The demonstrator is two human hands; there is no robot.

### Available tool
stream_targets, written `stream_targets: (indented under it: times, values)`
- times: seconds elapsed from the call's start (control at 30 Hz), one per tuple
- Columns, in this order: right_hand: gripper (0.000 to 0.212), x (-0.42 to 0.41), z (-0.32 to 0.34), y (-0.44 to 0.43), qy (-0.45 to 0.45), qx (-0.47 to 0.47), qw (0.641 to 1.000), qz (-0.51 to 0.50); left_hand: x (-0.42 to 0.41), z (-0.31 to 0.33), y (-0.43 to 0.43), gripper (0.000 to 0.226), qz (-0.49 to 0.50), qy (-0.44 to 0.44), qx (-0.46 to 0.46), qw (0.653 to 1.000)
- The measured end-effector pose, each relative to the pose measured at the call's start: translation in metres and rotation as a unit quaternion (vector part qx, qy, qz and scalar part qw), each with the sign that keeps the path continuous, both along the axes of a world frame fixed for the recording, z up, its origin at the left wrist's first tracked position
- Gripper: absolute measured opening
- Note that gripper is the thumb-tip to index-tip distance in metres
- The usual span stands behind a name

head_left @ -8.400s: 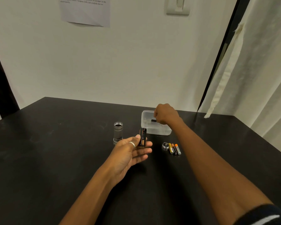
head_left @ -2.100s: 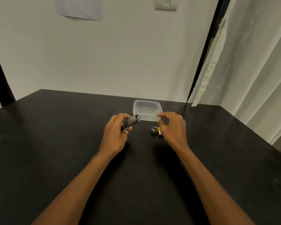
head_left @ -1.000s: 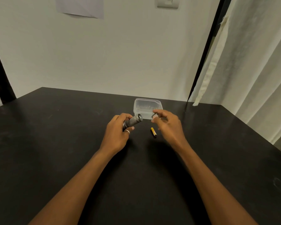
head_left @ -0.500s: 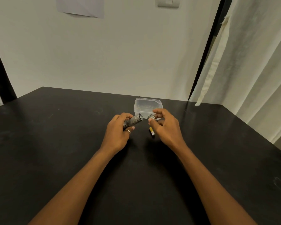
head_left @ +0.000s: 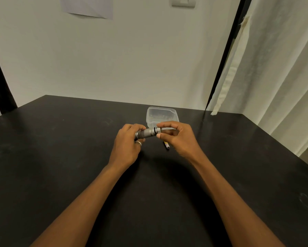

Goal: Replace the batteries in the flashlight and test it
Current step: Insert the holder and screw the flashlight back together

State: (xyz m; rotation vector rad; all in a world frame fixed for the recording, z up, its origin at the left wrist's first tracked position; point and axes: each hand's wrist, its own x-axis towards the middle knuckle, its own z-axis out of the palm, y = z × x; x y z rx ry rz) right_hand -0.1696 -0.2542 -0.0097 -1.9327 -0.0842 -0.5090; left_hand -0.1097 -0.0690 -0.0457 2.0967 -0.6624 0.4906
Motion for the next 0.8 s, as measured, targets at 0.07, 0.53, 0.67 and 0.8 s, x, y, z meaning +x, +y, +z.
stream_targets:
  times: [0.07, 0.53, 0.67, 0.8]
  values:
    - [0.031, 0.0017, -0.002, -0.001, 0.0, -0.024, 1.0, -0.011, -0.0001, -0.0006, 0.0003, 0.036, 0.002, -0.008, 0.005, 1.0]
    - [0.03, 0.0022, -0.0066, -0.0035, 0.006, -0.031, 0.999, -0.017, 0.0018, -0.0036, 0.0009, 0.036, 0.018, -0.035, 0.013, 0.999]
    - [0.027, 0.0033, -0.0073, -0.0035, 0.014, -0.026, 0.999, -0.022, 0.0015, -0.0035, 0.0012, 0.036, 0.02, -0.043, 0.014, 0.999]
    - [0.022, 0.002, -0.0059, -0.0018, 0.024, 0.002, 0.999, -0.021, 0.0017, -0.0036, 0.0011, 0.038, 0.026, -0.046, 0.014, 0.999]
